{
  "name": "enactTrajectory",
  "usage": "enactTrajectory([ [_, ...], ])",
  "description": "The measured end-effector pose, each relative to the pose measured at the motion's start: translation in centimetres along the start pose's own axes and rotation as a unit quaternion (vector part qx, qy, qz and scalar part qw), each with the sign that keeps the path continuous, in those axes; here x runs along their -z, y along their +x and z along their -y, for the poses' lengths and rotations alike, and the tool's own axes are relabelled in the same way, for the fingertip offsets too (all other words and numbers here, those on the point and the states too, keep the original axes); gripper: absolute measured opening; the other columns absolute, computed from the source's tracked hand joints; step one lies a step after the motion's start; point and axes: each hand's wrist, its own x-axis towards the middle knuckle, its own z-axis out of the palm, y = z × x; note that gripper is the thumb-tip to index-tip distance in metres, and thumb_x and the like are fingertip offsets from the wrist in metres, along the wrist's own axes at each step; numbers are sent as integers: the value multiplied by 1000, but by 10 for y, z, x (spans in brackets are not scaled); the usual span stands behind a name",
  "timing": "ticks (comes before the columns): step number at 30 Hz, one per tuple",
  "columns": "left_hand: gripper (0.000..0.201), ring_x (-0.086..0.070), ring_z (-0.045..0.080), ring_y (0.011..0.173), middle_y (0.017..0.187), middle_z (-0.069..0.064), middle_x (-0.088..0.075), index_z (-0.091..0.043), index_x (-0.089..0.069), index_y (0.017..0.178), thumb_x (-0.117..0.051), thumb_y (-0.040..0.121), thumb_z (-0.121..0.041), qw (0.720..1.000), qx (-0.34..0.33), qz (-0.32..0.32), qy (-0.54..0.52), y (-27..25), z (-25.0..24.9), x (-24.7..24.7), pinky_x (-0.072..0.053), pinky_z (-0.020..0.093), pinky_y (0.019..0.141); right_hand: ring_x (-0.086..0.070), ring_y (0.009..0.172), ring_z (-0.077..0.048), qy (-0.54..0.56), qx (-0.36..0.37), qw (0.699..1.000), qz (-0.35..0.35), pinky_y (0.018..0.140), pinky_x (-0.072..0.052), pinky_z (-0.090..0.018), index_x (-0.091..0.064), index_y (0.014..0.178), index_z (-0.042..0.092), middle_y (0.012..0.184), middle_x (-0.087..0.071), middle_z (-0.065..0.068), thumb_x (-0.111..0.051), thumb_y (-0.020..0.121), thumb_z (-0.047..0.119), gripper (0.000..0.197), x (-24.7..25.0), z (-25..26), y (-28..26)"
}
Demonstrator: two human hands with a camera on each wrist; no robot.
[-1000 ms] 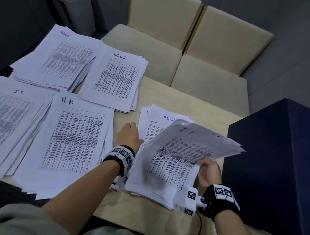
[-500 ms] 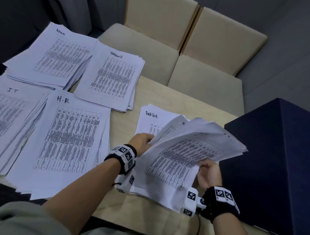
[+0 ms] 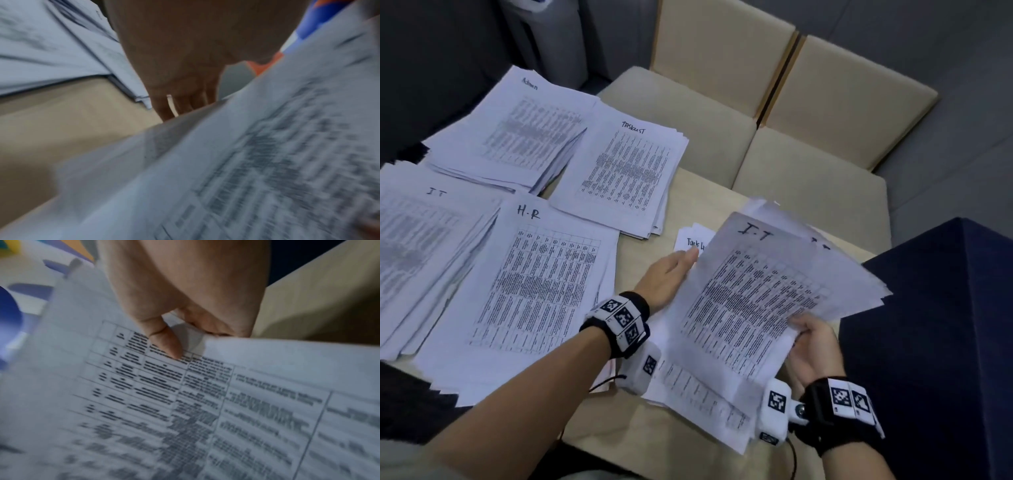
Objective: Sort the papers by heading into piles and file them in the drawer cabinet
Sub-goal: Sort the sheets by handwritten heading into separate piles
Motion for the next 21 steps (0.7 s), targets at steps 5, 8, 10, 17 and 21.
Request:
enactTrajectory([
  [5, 29, -65, 3, 88, 101, -11, -66, -12, -57, 117, -56, 98, -34, 990, -133, -27, -25, -11, -59, 8, -56, 27, 84, -69, 84, -25, 7, 207, 976, 68, 77, -58, -40, -63, 101, 9, 95, -69, -11, -68, 84, 11, 18, -51, 43, -37],
  [8, 19, -59, 6, 86, 98, -16, -56, -12, -44, 121, -42, 105, -22, 964, -200, -177, -7, -8, -79, 1, -54, 21, 81, -66, 100, -15, -37, 321, 941, 103, 92, -53, -30, -65, 104, 21, 102, -72, 2, -60, 94, 4, 20, -81, 48, -60],
  [10, 8, -61, 6, 79, 91, -6, -60, -19, -40, 110, -42, 105, -25, 952, -219, -215, -17, -7, -76, -2, -56, 31, 72, -64, 98, -11, -81, 360, 926, 75, 89, -53, -25, -64, 112, 16, 102, -71, 6, -61, 94, 5, 21, -90, 40, -61],
  [17, 41, -64, 27, 104, 117, 11, -65, -11, -49, 125, -54, 96, -40, 992, -14, -126, 19, -4, -8, 7, -54, 49, 91, -57, 73, -9, -274, 275, 921, 32, 77, -43, -28, -61, 86, 24, 79, -62, 9, -65, 95, 21, 10, -85, -17, -32],
  [21, 36, -63, 21, 106, 118, 9, -65, -6, -53, 130, -54, 99, -25, 990, -35, -139, -19, -17, -12, 42, -54, 38, 93, -56, 80, -11, -251, 324, 912, 23, 72, -45, -25, -61, 96, 17, 88, -62, 2, -61, 97, 22, 5, -105, -24, -40],
])
